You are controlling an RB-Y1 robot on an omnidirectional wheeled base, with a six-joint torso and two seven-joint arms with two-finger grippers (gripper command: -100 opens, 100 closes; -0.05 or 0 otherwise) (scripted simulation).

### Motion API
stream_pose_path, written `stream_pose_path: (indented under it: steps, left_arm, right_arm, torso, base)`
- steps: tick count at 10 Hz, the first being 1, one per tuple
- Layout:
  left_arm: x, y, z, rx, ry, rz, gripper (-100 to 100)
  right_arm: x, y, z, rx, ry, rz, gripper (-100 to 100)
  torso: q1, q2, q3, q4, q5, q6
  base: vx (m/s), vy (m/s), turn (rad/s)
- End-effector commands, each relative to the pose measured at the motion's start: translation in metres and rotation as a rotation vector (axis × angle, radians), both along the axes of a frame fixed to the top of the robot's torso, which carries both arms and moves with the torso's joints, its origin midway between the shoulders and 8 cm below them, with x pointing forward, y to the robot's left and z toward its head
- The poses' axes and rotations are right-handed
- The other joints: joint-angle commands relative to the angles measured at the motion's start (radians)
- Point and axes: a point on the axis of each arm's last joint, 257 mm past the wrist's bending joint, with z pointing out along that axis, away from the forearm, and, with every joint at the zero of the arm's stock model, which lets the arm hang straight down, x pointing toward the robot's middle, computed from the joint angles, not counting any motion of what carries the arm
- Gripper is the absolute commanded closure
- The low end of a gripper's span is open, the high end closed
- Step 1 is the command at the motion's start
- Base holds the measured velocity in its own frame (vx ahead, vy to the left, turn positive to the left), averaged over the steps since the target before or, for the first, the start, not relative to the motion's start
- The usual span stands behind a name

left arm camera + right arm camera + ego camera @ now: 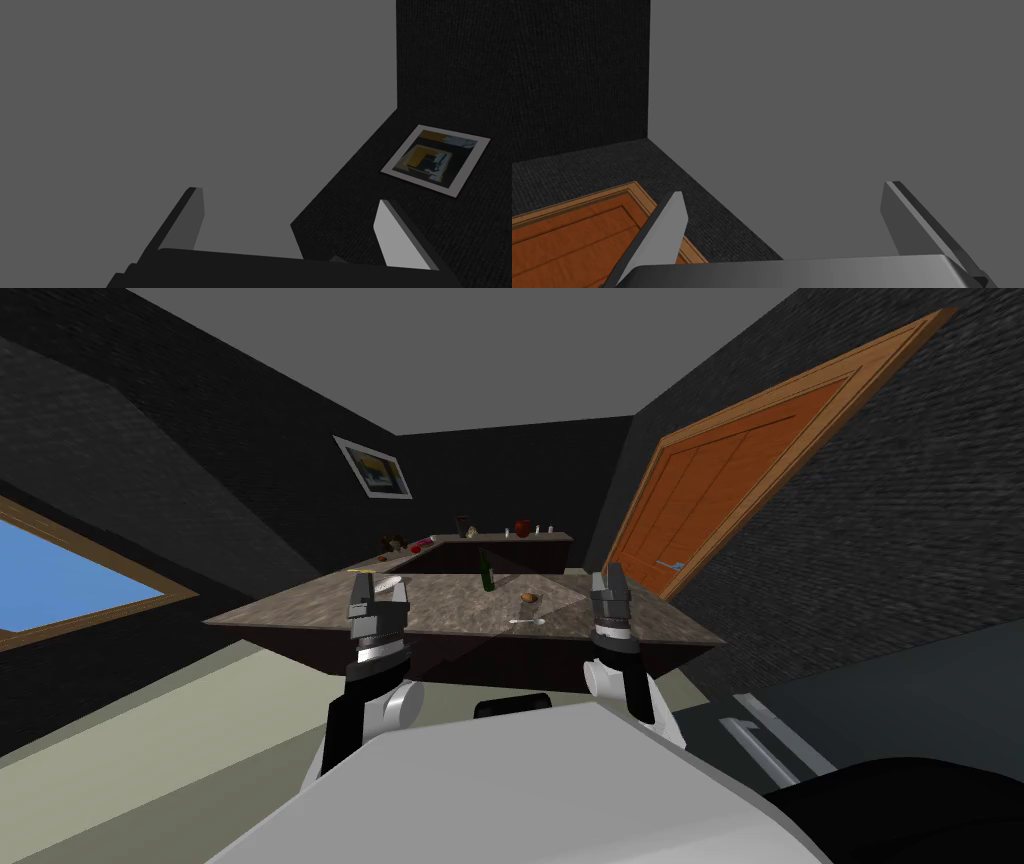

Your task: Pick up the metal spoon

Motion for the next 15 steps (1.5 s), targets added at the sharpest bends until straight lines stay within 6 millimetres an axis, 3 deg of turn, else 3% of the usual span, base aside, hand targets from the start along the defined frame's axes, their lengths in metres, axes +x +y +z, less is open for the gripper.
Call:
stream_pose_path:
  steps: [1, 15]
  left_arm:
    - [0.0, 0.0, 0.0, 0.0, 0.0, 0.0, 0]
    - [0.0, 0.0, 0.0, 0.0, 0.0, 0.0, 0]
  right_arm:
    - [0.002, 0.003, 0.0, -0.034, 0.01, 0.014, -100]
    - [0.015, 0.03, -0.027, -0.375, 0.162, 0.146, -100]
  torso:
    - [0.0, 0.0, 0.0, 0.0, 0.0, 0.0]
    - [0.003, 0.001, 0.0, 0.0, 0.001, 0.0]
  base:
    - [-0.007, 0.015, 0.036]
    - [-0.016, 0.049, 0.074]
